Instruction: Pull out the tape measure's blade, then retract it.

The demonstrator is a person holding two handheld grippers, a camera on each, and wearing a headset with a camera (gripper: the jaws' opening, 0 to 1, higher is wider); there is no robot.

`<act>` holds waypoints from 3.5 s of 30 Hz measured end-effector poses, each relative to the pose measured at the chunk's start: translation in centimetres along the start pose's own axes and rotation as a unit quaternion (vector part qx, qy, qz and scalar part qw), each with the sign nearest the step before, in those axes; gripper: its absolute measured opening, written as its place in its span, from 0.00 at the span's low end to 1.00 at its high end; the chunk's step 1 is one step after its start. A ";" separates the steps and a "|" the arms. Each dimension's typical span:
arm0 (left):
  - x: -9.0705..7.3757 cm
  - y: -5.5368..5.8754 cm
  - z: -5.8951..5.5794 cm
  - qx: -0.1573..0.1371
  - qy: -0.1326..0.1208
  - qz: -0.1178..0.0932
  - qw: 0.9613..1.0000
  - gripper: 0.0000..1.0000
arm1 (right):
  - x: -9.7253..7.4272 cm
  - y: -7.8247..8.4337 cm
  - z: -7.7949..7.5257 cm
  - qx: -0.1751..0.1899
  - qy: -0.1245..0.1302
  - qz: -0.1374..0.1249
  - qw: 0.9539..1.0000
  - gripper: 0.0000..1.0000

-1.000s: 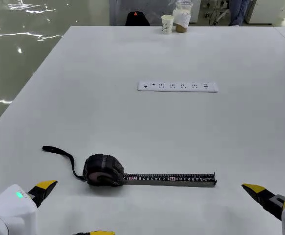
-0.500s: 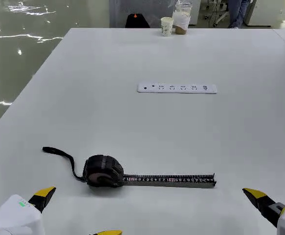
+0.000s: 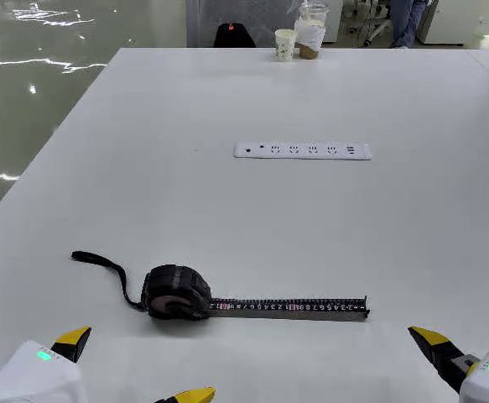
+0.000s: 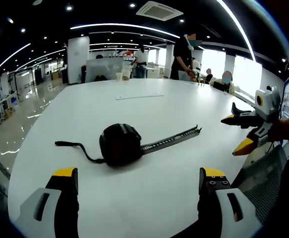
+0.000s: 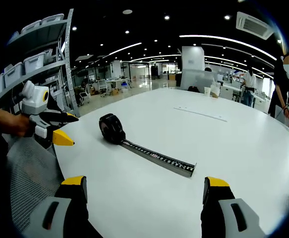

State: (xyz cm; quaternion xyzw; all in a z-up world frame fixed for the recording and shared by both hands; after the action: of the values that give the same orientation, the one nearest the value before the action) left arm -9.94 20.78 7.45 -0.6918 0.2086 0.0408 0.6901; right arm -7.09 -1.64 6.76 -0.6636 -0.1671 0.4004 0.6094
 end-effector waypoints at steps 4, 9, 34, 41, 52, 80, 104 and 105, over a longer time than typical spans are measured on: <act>0.0 -0.1 -0.2 0.000 -0.004 0.002 1.000 0.99 | 0.0 -0.2 -0.1 -0.003 0.008 -0.001 1.000 0.97; 0.1 -0.3 -0.8 -0.002 -0.002 0.000 1.000 0.99 | 0.0 -0.3 -0.1 -0.003 0.006 0.001 1.000 0.97; 1.7 -0.5 -1.4 -0.005 -0.010 0.005 1.000 0.99 | 0.0 0.4 -0.8 -0.012 -0.029 0.016 0.999 0.99; 2.2 -0.1 -1.3 -0.011 -0.014 0.012 1.000 0.99 | 0.3 0.4 -1.6 -0.026 -0.036 0.021 0.999 0.98; 3.3 -0.2 -1.0 -0.017 -0.017 0.011 1.000 0.99 | 1.0 1.1 -2.6 -0.041 -0.066 0.048 0.996 0.96; 7.2 -1.1 1.1 -0.028 -0.046 0.010 0.999 0.96 | 3.4 0.7 -5.9 -0.104 -0.139 0.064 0.983 0.77; 9.5 -0.8 2.9 -0.069 -0.092 0.027 0.993 0.83 | 5.8 1.8 -8.2 -0.171 -0.206 0.102 0.958 0.47; 9.6 -0.8 3.0 -0.072 -0.094 0.027 0.993 0.83 | 5.9 1.9 -8.3 -0.171 -0.209 0.104 0.957 0.45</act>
State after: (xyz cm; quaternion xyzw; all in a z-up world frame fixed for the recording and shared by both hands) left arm -0.21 21.41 4.78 -0.7272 0.1578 0.1388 0.6535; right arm 2.13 -3.44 2.50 -0.6736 -0.2863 0.5567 0.3928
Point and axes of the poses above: the centre of the closed fingertips' face, and the gripper's own axes: x roughly forward along the fingers, z roughly to its left, y roughly out of its underside, the point moved 1 cm from there along -x, roughly backward along the fingers, and after that the axes turned 12 degrees about -z, right-handed, at the moved point
